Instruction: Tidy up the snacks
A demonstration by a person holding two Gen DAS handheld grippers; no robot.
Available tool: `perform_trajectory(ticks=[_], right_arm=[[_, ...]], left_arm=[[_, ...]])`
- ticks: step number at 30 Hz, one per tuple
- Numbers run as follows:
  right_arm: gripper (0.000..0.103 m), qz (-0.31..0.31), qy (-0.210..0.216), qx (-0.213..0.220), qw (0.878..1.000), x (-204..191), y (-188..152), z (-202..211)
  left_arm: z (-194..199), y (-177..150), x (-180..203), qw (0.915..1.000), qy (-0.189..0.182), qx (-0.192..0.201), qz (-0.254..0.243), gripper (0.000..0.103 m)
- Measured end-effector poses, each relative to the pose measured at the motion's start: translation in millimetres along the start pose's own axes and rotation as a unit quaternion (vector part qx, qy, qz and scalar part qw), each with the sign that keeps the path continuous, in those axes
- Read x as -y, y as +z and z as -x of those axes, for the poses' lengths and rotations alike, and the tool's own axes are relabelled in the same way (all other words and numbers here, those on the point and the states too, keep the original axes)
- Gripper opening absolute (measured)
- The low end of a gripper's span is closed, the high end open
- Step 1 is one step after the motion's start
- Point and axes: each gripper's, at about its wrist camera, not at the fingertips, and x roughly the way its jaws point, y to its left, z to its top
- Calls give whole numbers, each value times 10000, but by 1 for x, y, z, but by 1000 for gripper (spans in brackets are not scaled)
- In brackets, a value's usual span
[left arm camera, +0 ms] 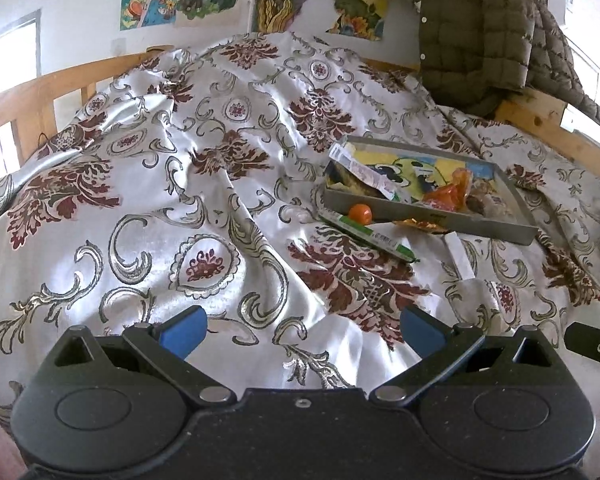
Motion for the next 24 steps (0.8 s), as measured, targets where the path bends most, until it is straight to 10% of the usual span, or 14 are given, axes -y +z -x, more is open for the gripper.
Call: perform_trajectory(ticks=[24], right_arm=[[103,425,163,-311,9985,-6,18,-41]], left_arm=[[-44,19,13,9991,25,-88,-406,102]])
